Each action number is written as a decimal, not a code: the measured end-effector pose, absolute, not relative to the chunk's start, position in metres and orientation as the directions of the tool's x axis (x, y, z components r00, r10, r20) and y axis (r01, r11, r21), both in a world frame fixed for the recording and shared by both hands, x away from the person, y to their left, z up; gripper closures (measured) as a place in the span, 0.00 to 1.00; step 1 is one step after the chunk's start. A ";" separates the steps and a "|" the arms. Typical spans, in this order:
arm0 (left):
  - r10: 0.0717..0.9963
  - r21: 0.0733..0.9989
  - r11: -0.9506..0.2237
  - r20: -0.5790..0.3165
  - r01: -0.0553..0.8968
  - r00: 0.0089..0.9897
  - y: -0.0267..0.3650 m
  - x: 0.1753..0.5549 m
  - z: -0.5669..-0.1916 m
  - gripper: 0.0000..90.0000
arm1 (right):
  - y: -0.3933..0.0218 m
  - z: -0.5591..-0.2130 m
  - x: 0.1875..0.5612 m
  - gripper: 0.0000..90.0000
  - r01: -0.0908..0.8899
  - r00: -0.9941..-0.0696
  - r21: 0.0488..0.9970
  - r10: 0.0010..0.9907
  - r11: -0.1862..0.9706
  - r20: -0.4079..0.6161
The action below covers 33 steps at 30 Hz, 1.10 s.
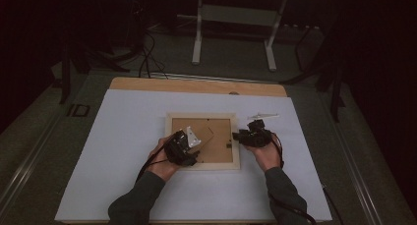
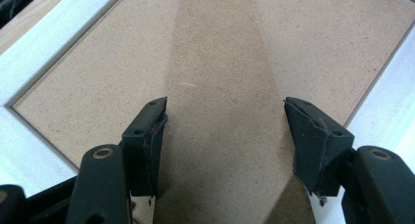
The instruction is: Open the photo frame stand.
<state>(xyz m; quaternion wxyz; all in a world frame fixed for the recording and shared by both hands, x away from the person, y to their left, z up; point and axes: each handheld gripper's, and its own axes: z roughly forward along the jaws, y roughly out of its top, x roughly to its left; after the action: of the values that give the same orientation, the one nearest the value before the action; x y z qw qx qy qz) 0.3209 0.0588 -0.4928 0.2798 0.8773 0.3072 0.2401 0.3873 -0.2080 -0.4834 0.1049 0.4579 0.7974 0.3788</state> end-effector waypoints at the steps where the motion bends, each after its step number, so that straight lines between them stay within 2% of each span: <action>1: 0.673 0.639 -0.655 0.251 0.403 0.695 0.059 0.320 -0.493 0.42 | -0.207 -0.483 0.388 0.68 0.655 -0.561 0.696 0.807 0.294 0.187; 16: 0.672 0.649 -0.660 0.285 0.378 0.684 0.058 0.315 -0.493 0.42 | -0.210 -0.483 0.401 0.68 0.698 -0.570 0.649 0.784 0.303 0.247; 24: 0.666 0.655 -0.669 0.320 0.351 0.674 0.056 0.310 -0.493 0.42 | -0.213 -0.482 0.407 0.63 0.725 -0.579 0.615 0.759 0.311 0.299; 33: 0.657 0.659 -0.678 0.346 0.326 0.670 0.055 0.307 -0.492 0.42 | -0.214 -0.480 0.412 0.58 0.730 -0.595 0.594 0.743 0.339 0.307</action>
<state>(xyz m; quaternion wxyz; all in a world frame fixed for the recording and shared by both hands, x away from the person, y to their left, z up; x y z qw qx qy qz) 0.3070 0.0550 -0.4922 0.2842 0.8684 0.2830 0.2917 0.4124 -0.2136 -0.4798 0.0093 0.4502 0.8181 0.3577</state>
